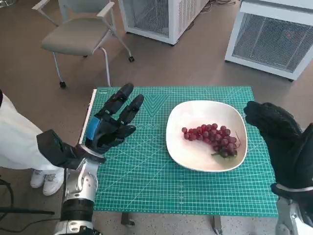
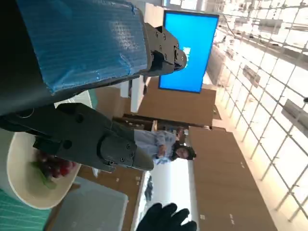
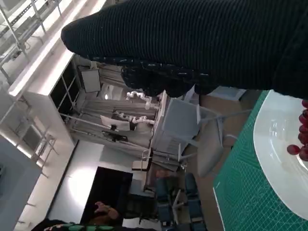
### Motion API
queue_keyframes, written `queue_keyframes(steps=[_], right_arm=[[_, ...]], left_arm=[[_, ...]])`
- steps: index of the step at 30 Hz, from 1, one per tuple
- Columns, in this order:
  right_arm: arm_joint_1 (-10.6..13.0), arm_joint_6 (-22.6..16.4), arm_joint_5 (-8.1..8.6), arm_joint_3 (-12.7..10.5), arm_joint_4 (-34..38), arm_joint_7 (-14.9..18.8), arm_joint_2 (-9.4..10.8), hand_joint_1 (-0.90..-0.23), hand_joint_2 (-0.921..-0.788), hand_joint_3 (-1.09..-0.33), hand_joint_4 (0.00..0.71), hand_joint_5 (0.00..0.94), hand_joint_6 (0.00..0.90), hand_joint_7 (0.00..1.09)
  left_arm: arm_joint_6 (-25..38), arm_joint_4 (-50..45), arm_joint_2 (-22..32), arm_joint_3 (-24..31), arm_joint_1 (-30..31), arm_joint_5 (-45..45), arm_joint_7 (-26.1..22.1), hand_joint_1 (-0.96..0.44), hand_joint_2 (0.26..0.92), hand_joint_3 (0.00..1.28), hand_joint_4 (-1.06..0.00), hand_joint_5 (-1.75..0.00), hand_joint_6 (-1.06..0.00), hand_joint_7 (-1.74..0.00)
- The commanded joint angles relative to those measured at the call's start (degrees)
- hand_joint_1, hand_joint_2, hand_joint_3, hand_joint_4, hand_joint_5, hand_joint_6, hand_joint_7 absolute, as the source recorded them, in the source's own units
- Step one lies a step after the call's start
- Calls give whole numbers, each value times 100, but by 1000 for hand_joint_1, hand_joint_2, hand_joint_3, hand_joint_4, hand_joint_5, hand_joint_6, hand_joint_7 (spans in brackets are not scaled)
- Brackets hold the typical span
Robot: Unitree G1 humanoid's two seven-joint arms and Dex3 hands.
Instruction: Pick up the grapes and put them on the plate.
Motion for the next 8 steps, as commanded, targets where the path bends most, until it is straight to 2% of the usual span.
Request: queue_keyframes(steps=[1, 8], right_arm=[[20, 18, 31, -6, 107, 67, -27, -547, -921, -553, 472, 43, 148, 800], [-11, -11, 12, -14, 142, 92, -35, -552, -921, -553, 470, 42, 148, 802]], left_arm=[[-1, -173, -34, -23, 125, -72, -23, -376, 888, 1, -139, 0, -320, 0], [-60, -188, -39, -43, 167, -35, -16, -368, 886, 0, -123, 0, -312, 0]])
